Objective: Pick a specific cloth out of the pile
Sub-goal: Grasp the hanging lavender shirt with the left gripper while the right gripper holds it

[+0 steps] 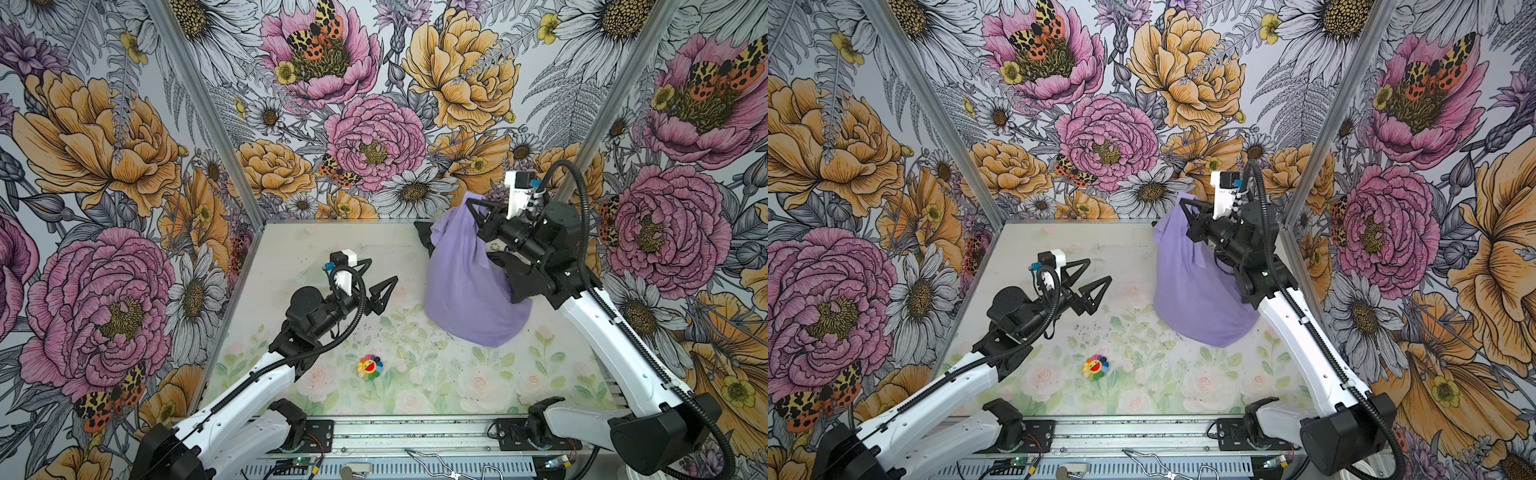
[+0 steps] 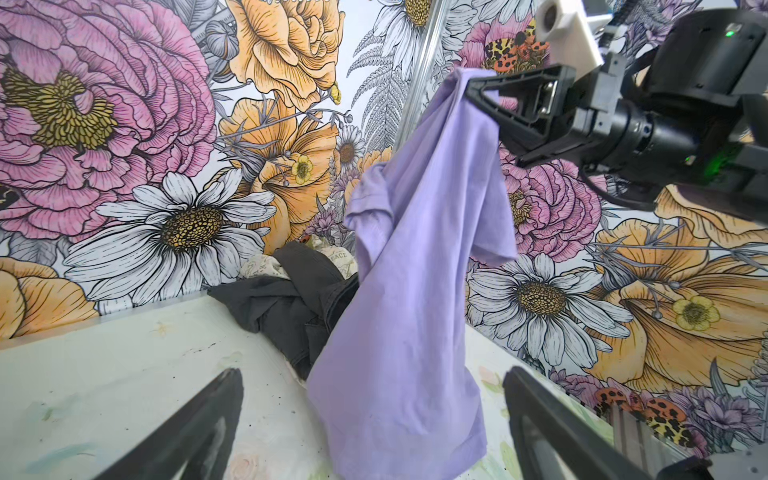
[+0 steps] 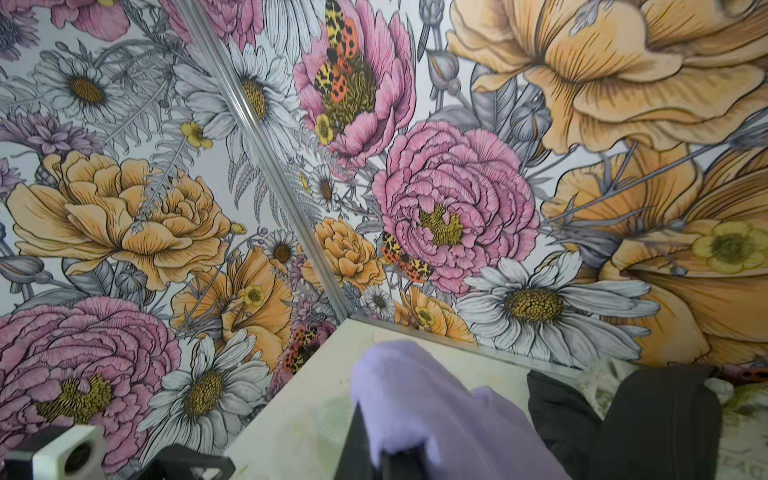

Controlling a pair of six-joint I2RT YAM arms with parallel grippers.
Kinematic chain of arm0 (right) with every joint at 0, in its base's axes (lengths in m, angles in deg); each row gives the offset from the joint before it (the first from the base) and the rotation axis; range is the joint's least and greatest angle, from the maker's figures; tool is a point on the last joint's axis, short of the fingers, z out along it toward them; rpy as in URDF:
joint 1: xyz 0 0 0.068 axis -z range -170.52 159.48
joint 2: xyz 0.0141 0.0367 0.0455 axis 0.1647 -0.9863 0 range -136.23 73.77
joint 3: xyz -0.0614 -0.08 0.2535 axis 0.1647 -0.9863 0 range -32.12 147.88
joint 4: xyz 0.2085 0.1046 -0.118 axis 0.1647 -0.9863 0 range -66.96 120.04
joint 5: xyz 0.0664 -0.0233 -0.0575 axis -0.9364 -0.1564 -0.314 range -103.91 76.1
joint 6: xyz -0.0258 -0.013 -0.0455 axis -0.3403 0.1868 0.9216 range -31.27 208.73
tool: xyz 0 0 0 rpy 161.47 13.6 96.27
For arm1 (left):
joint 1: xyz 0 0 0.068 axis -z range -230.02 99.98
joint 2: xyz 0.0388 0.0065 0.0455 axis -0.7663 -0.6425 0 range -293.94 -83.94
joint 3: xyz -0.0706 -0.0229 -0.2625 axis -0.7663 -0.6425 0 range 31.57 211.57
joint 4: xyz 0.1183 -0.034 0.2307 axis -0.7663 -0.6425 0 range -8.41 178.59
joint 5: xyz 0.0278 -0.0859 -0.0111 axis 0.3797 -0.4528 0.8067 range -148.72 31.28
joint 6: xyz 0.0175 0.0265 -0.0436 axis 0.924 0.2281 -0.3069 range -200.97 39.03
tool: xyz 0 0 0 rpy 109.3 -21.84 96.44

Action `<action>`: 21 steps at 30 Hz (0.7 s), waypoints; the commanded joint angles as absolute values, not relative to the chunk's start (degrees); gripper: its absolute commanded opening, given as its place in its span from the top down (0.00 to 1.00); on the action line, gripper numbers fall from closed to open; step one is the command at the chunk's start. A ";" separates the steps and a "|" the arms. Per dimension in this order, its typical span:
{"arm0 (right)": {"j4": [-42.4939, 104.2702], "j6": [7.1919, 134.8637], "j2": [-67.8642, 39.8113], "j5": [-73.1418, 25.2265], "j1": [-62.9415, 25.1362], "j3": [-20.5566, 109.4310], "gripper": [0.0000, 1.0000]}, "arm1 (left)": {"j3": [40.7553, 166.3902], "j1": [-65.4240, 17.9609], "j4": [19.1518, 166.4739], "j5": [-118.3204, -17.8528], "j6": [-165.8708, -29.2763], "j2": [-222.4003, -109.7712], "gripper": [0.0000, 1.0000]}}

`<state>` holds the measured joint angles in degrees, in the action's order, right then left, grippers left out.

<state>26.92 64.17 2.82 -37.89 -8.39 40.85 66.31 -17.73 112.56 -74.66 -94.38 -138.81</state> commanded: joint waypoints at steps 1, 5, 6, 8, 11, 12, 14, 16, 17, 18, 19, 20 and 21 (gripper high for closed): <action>26.49 67.68 3.03 -43.12 -9.67 38.20 1.00 | 69.41 -16.65 115.87 -77.58 -94.51 -142.18 0.01; 25.47 69.97 3.53 -45.39 -10.70 34.76 1.00 | 73.31 -15.48 116.37 -77.88 -93.85 -147.87 0.03; 25.30 70.40 3.88 -45.39 -10.78 33.82 1.00 | 74.49 -15.26 116.28 -77.79 -94.15 -149.44 0.04; 25.02 71.15 4.56 -44.57 -10.78 32.40 1.00 | 76.71 -14.97 116.04 -77.70 -95.32 -152.07 0.05; 24.79 71.88 5.07 -43.66 -10.76 30.92 1.00 | 80.27 -13.19 113.46 -77.67 -94.92 -155.38 0.08; 24.69 72.02 5.10 -43.57 -10.76 30.74 1.00 | 81.48 -12.49 112.00 -77.46 -94.14 -156.18 0.09; 24.59 71.96 4.93 -43.40 -10.77 30.46 1.00 | 83.74 -10.46 108.68 -75.74 -91.74 -157.59 0.10; 24.59 71.94 4.87 -43.03 -10.80 30.29 1.00 | 85.49 -8.86 106.75 -74.59 -89.71 -159.02 0.11; 24.59 72.02 4.94 -43.04 -10.74 30.33 1.00 | 86.24 -8.31 105.95 -74.40 -88.78 -159.78 0.11; 24.58 72.02 4.94 -43.04 -10.85 30.37 1.00 | 86.87 -8.14 105.57 -74.21 -88.57 -160.63 0.11; 24.59 72.16 4.97 -43.05 -10.86 30.42 1.00 | 87.56 -8.10 105.11 -74.04 -88.82 -161.54 0.12; 24.59 72.23 5.04 -43.01 -10.89 30.46 1.00 | 88.50 -8.18 104.53 -73.89 -89.10 -162.49 0.13; 24.59 72.37 5.24 -43.00 -10.82 30.41 1.00 | 89.36 -8.21 103.96 -73.96 -89.23 -163.35 0.14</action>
